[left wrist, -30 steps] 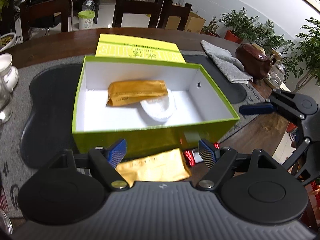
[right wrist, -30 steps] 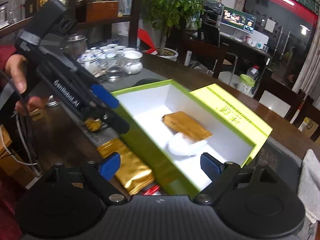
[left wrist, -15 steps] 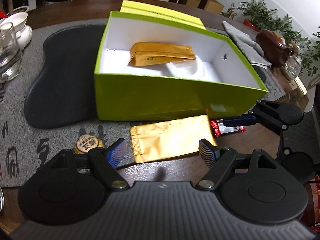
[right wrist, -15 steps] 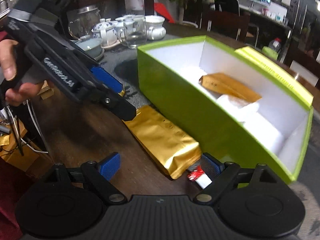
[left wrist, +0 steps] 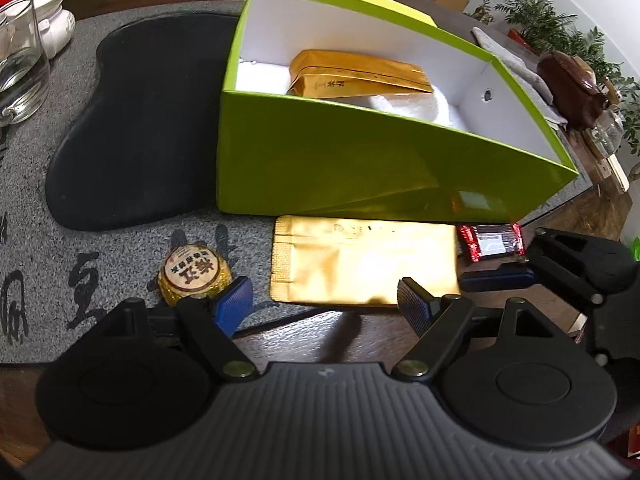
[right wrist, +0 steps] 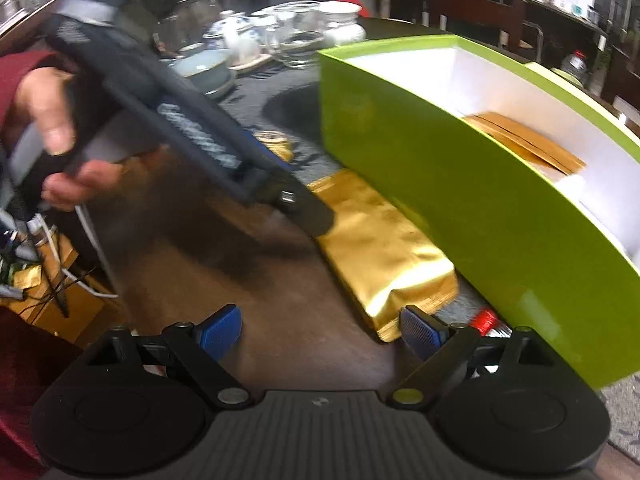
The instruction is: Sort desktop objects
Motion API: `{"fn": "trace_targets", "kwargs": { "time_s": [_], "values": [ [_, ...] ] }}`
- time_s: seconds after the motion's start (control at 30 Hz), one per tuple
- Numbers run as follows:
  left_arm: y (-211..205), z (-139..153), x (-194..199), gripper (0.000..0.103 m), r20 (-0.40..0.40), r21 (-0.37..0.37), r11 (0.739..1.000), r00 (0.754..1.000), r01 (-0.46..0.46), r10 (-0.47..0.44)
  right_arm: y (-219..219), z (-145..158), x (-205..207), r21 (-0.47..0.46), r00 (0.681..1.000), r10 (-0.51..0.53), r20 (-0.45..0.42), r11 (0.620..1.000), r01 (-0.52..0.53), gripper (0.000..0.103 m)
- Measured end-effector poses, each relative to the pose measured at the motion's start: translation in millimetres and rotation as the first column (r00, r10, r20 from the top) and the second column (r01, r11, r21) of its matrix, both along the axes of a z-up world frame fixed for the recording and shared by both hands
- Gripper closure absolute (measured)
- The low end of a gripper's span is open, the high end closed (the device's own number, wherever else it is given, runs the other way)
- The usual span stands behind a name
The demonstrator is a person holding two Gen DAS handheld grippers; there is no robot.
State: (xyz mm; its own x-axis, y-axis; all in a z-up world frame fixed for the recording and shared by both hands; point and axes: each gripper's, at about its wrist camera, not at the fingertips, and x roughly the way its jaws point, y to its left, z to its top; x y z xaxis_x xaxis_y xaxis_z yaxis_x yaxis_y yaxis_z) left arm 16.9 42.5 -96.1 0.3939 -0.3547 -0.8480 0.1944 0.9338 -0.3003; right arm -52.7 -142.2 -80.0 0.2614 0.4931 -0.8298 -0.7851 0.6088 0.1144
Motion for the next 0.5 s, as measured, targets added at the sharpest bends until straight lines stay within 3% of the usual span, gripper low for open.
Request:
{"fn": "trace_targets", "kwargs": {
  "time_s": [0.27,0.5],
  "values": [
    [0.2,-2.3,4.0,0.024,-0.003,-0.005,1.0,1.0,0.001,-0.001,-7.0,8.0,12.0,-0.044,0.998,-0.021,0.067,0.999,0.024,0.012],
    [-2.0,-3.2,5.1,0.024,-0.005,-0.011,1.0,1.0,0.013,-0.013,-6.2,-2.7,31.3,-0.044,0.999,-0.022,0.038,0.999,0.024,0.011]
  ]
}}
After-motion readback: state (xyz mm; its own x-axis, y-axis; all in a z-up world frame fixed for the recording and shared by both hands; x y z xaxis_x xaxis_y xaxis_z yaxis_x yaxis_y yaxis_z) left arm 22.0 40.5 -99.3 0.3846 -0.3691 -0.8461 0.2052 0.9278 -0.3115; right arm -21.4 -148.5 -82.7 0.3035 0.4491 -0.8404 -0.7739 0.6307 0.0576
